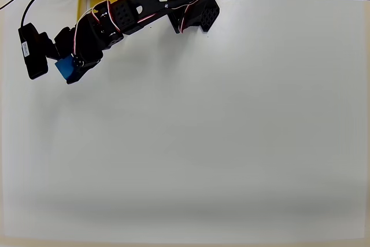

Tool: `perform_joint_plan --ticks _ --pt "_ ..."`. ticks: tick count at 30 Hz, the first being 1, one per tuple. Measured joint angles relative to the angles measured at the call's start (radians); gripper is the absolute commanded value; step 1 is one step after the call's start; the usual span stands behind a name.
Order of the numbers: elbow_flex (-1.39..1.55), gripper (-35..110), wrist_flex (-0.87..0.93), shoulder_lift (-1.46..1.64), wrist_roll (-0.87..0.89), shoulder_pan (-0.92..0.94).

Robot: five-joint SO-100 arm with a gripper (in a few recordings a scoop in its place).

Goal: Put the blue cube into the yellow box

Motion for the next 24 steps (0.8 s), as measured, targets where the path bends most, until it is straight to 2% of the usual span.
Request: perform_joint_plan --ticks 6,15,24 --pt "0.127 13 0.087 0.181 -0.006 0.123" --pt "0.314 13 0.107 0.388 -0.025 0.284" --pt "0.436 13 0.129 0.526 -0.038 0.368"
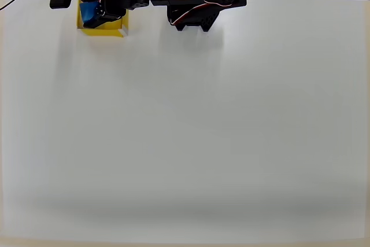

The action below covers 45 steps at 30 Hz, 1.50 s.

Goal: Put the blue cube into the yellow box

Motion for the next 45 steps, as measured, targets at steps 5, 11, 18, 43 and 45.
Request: perform_joint_plan --ticks 5,11,18,43,45 --pt "0.055 19 0.012 0.072 -0.009 0.044" --pt "0.126 23 0.017 0.144 -0.038 0.083" --pt "0.202 39 0.017 0.218 -0.057 0.087" --pt "0.041 1 0.337 0.311 -0.160 0.069" --pt "-0.008 0 0.393 0.314 -0.173 0.054"
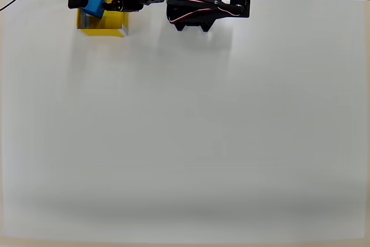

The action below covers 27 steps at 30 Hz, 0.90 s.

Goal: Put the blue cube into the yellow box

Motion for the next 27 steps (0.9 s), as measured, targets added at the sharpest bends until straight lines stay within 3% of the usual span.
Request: perform_joint_plan --ticks 8,19,27 --pt "-0.109 0 0.005 -0.005 0.063 -0.221" --pt "-0.037 0 -0.064 0.106 0.184 -0.830" --pt "0.183 0 -0.058 0.201 0.196 -1.241"
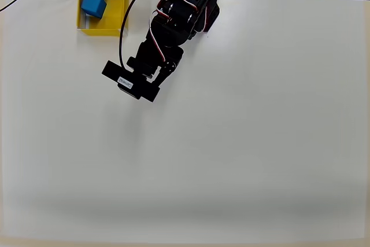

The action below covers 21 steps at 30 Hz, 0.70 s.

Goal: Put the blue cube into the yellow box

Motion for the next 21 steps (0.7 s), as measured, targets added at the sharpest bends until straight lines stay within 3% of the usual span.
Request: perform_joint_plan --ticks 12,17,21 --pt "0.276 0 0.110 0.169 0.000 -0.327" --pt "0.284 0 0.160 0.199 -0.046 -0.371" --pt "0.284 0 0.302 0.201 -0.075 -0.391"
